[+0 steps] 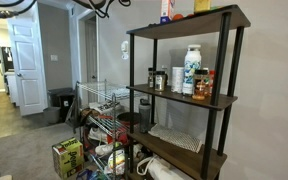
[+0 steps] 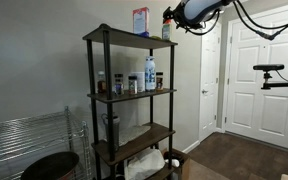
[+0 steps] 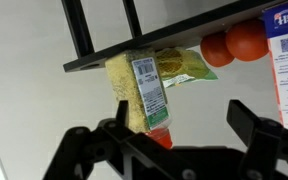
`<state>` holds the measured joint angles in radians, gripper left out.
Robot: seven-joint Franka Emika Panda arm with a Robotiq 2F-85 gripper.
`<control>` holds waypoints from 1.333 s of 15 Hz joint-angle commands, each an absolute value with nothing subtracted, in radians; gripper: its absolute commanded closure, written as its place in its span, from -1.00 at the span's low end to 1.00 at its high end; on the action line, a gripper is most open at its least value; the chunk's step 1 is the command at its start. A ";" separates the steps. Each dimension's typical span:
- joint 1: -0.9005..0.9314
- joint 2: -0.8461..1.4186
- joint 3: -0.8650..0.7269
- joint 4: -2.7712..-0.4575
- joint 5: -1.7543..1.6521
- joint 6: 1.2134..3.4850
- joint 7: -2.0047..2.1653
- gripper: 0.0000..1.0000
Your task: Move the bottle from the first top shelf to the second top shelf
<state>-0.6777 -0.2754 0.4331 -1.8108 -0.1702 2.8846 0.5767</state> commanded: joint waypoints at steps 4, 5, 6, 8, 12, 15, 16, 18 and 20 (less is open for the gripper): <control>-0.678 -0.275 0.433 -1.811 -0.170 2.885 0.577 -1.00; -0.693 -0.270 0.447 -1.801 -0.193 2.880 0.590 -1.00; -0.709 -0.258 0.465 -1.781 -0.217 2.874 0.609 -1.00; -0.770 -0.241 0.520 -1.740 -0.307 2.863 0.656 -1.00; -0.935 -0.208 0.667 -1.624 -0.563 2.802 0.823 -1.00; -1.005 -0.152 0.766 -1.524 -0.720 2.697 0.906 -1.00; -1.012 -0.127 0.795 -1.496 -0.757 2.661 0.918 -1.00; -1.017 -0.076 0.845 -1.451 -0.821 2.600 0.932 -1.00; -1.008 -0.024 0.881 -1.412 -0.877 2.548 0.942 -1.00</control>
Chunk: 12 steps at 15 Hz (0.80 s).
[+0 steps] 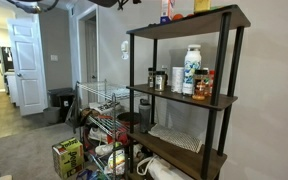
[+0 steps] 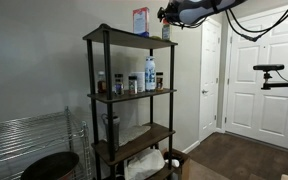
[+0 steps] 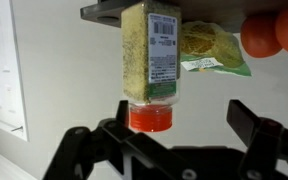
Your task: Move the bottle from the first top shelf to the second top shelf
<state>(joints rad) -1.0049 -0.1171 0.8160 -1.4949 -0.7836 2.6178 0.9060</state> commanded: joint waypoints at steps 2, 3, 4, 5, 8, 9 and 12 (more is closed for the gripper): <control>-0.770 0.047 0.701 -1.370 -0.959 2.486 0.964 -1.00; -0.696 0.073 0.642 -1.345 -0.965 2.460 0.962 -1.00; -0.620 0.101 0.575 -1.316 -0.961 2.439 0.959 -1.00; -0.543 0.127 0.503 -1.288 -0.947 2.422 0.956 -1.00; -0.306 0.187 0.255 -1.204 -0.896 2.393 0.941 -1.00; -0.409 0.207 0.369 -1.182 -0.914 2.371 0.960 -1.00; -0.371 0.233 0.327 -1.133 -0.909 2.318 1.015 -1.00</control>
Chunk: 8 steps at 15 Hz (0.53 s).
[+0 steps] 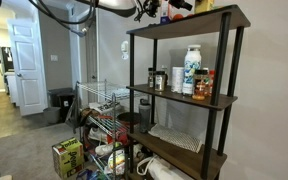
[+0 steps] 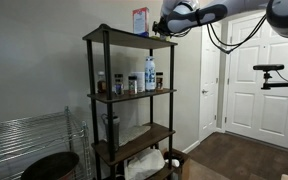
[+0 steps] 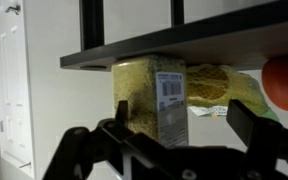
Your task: Move the bottle from the first top shelf to the second top shelf
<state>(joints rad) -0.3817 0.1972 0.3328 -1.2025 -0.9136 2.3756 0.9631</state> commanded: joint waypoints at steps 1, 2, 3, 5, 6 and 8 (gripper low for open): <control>-0.372 0.233 0.325 -1.125 -0.912 2.303 1.032 -1.00; -0.372 0.235 0.323 -1.119 -0.913 2.294 1.049 -1.00; -0.373 0.233 0.322 -1.118 -0.914 2.289 1.063 -1.00; -0.374 0.230 0.319 -1.118 -0.917 2.283 1.087 -1.00; -0.375 0.229 0.319 -1.119 -0.917 2.285 1.096 -1.00; -0.374 0.228 0.319 -1.124 -0.921 2.297 1.114 -1.00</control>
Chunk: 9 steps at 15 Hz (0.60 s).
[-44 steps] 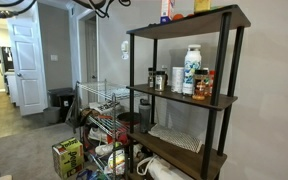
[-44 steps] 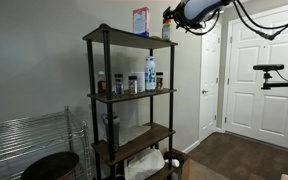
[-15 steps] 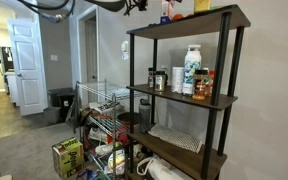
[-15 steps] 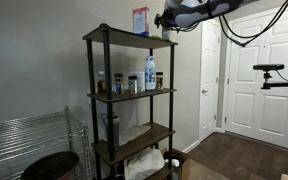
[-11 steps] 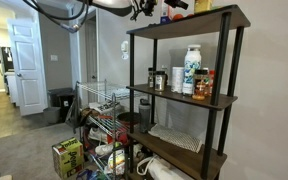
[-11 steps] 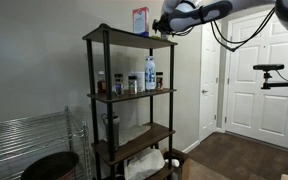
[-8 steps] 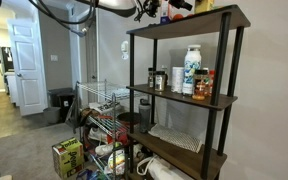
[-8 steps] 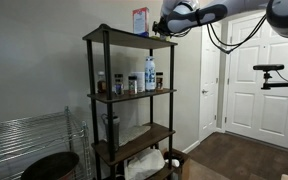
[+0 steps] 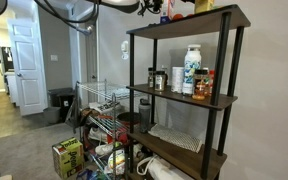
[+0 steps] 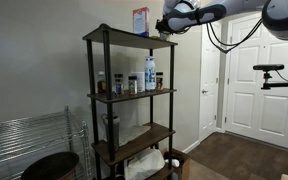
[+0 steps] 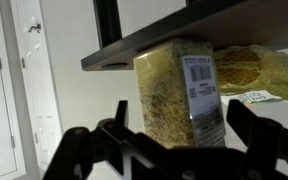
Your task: Move the bottle from the first top shelf to the second top shelf
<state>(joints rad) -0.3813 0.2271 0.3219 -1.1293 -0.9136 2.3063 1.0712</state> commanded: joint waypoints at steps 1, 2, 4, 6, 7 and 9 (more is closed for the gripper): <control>-0.373 0.232 0.319 -1.122 -0.923 2.301 1.120 -1.00; -0.372 0.238 0.319 -1.118 -0.925 2.307 1.125 -1.00; -0.367 0.253 0.317 -1.104 -0.932 2.300 1.127 -1.00; -0.364 0.264 0.316 -1.098 -0.937 2.294 1.128 -1.00; -0.364 0.270 0.316 -1.094 -0.937 2.294 1.126 -1.00; -0.367 0.277 0.316 -1.095 -0.934 2.305 1.127 -0.46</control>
<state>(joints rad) -0.3761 0.2526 0.3215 -1.1239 -0.9158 2.3063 1.0988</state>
